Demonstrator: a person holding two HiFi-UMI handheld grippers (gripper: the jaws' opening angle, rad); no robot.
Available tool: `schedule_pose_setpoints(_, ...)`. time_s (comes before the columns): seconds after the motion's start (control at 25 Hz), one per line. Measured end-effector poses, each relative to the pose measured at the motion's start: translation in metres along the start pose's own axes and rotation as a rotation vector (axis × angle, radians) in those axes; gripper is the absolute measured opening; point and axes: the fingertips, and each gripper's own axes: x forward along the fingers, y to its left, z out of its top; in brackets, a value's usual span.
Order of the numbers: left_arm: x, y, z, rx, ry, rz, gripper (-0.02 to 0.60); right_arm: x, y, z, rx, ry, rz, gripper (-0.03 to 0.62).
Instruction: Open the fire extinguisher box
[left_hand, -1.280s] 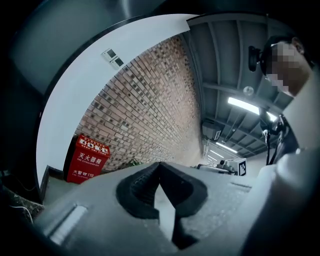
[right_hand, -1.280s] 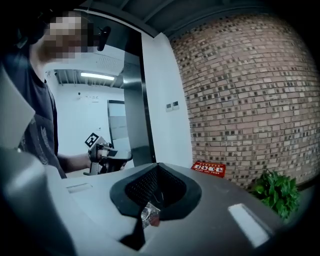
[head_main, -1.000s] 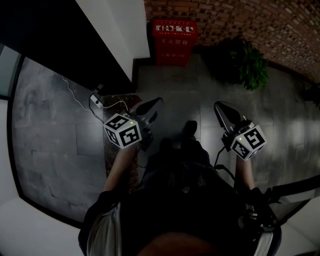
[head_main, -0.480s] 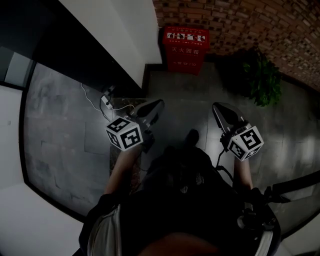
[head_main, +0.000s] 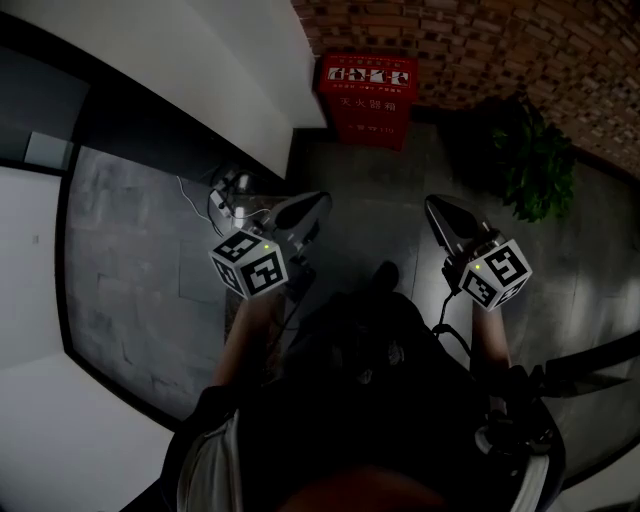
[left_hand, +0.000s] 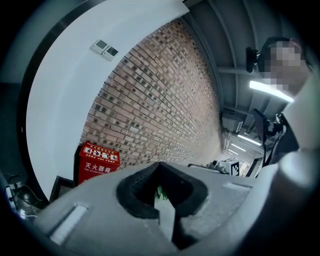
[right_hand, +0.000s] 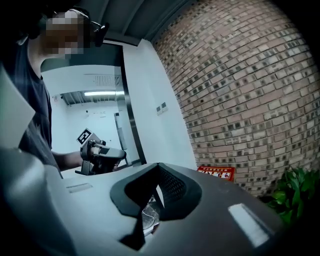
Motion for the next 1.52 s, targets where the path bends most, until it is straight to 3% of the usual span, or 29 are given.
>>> schedule_pose_setpoints(0.24, 0.025, -0.01, 0.018, 0.019, -0.03, 0.083, 0.002, -0.004, -0.032, 0.005, 0.02, -0.003, 0.081, 0.002)
schedule_pose_setpoints(0.52, 0.044, -0.01, 0.018, 0.055, 0.008, 0.123, 0.002, -0.006, -0.059, 0.01, 0.047, -0.026, 0.109, 0.002)
schedule_pose_setpoints(1.08, 0.092, 0.015, 0.031, 0.131, 0.032, 0.024, 0.002, -0.001, -0.076, 0.012, 0.07, 0.0, 0.029, 0.002)
schedule_pose_setpoints(1.36, 0.095, 0.062, 0.055, 0.111, -0.008, -0.035, 0.002, 0.054, -0.07, 0.016, 0.027, 0.087, 0.055, 0.002)
schedule_pose_setpoints(1.52, 0.092, 0.106, 0.07, 0.103, 0.008, -0.005, 0.002, 0.102, -0.069, 0.031, -0.004, 0.119, 0.067, 0.002)
